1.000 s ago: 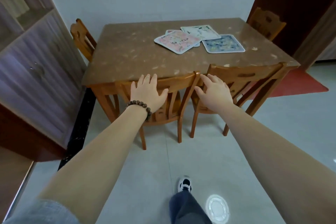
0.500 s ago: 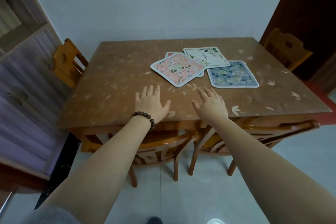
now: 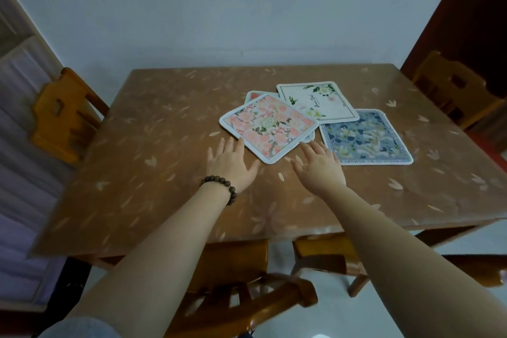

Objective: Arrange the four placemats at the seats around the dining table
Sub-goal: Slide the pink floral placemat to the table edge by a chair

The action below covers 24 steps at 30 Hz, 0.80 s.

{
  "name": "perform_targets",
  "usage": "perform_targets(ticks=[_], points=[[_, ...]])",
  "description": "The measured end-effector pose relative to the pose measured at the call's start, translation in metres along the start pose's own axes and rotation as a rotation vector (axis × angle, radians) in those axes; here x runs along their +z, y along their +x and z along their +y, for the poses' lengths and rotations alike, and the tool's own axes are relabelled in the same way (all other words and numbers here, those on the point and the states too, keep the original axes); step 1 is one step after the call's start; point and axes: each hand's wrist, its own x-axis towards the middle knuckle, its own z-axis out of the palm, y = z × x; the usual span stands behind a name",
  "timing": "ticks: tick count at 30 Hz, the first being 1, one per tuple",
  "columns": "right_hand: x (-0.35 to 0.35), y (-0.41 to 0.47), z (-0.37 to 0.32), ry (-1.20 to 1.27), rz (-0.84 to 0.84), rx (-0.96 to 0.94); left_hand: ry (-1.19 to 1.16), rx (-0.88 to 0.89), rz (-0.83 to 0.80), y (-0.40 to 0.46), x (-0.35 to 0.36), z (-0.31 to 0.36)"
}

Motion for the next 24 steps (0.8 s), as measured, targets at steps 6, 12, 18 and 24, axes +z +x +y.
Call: perform_targets(ticks=[6,12,18,24], points=[[0.014,0.048,-0.004,-0.004,-0.037,-0.004,0.002,0.005,-0.002,0.054,0.011,-0.011],[0.031,0.086,0.009,-0.011,-0.097,-0.004,0.002,-0.021,-0.036,0.087,0.030,-0.011],[0.055,0.129,0.027,0.016,-0.139,0.025,0.044,-0.032,-0.084,0.128,0.054,-0.020],[0.101,0.167,0.032,0.024,-0.207,0.096,0.151,0.017,-0.169,0.199,0.084,-0.047]])
